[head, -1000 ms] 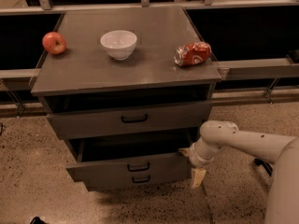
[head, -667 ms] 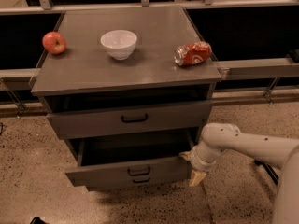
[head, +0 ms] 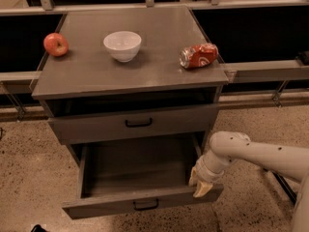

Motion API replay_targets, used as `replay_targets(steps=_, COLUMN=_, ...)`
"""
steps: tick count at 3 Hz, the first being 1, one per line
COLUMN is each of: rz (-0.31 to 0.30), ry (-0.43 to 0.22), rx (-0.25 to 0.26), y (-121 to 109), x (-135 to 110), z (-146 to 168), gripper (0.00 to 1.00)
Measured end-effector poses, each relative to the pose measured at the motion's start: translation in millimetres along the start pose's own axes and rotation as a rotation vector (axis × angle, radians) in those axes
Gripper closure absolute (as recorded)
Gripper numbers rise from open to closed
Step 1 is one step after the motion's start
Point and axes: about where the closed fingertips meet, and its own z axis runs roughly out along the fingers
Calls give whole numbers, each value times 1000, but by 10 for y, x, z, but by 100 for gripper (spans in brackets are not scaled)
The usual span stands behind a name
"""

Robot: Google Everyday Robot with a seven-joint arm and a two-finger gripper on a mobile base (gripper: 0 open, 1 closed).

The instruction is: Open middle drawer

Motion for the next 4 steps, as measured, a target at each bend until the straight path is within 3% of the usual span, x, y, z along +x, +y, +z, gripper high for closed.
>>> replay_targets(steps=1, rz=0, ry=0, rx=0, y=0, x=0, z=0, gripper=24)
replay_targets(steps=2, rz=0, ry=0, rx=0, y=0, x=0, z=0, gripper=2)
replay_targets(steps=3, rz=0, ry=0, rx=0, y=0, x=0, z=0, gripper=0)
replay_targets(steps=4, rz=0, ry=0, rx=-7, y=12, x=-7, z=8, gripper=17)
